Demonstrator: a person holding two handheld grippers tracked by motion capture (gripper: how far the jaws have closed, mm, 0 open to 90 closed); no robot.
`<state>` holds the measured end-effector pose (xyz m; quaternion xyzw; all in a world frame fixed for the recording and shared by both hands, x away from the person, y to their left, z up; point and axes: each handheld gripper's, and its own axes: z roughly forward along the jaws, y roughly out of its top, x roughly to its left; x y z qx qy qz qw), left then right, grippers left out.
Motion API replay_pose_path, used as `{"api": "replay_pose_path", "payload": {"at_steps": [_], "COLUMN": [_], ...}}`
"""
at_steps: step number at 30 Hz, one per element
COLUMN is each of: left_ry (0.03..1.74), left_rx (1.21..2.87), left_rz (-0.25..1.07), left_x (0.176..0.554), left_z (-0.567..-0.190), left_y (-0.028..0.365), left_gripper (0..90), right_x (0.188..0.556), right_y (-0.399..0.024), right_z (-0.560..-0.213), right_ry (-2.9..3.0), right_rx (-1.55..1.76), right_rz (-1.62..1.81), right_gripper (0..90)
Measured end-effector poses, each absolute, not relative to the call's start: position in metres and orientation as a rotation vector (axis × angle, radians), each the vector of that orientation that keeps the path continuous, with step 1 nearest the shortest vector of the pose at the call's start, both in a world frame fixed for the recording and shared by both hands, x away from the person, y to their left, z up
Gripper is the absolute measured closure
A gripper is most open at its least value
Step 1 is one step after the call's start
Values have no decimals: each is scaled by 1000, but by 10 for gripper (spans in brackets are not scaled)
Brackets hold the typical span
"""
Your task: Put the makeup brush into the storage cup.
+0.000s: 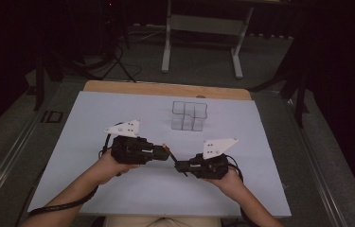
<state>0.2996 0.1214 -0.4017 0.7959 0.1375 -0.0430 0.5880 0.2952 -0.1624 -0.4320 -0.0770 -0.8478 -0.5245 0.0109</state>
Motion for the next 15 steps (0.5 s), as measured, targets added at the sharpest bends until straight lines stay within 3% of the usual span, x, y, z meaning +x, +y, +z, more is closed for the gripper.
{"api": "replay_pose_path", "payload": {"at_steps": [2,15], "left_ry": [324,302], "left_rx": [1826,1678], "left_rz": [-92,-66], "left_x": [299,292], "left_z": [-405,-413], "left_y": [122,112], "left_gripper": [750,779], "right_x": [295,294], "right_y": [-163,-163], "right_z": [-432,-432], "right_ry": [-2640,-2584], "right_rx": [-238,-241], "right_rz": [-1642,-1727], "right_gripper": [849,849]}}
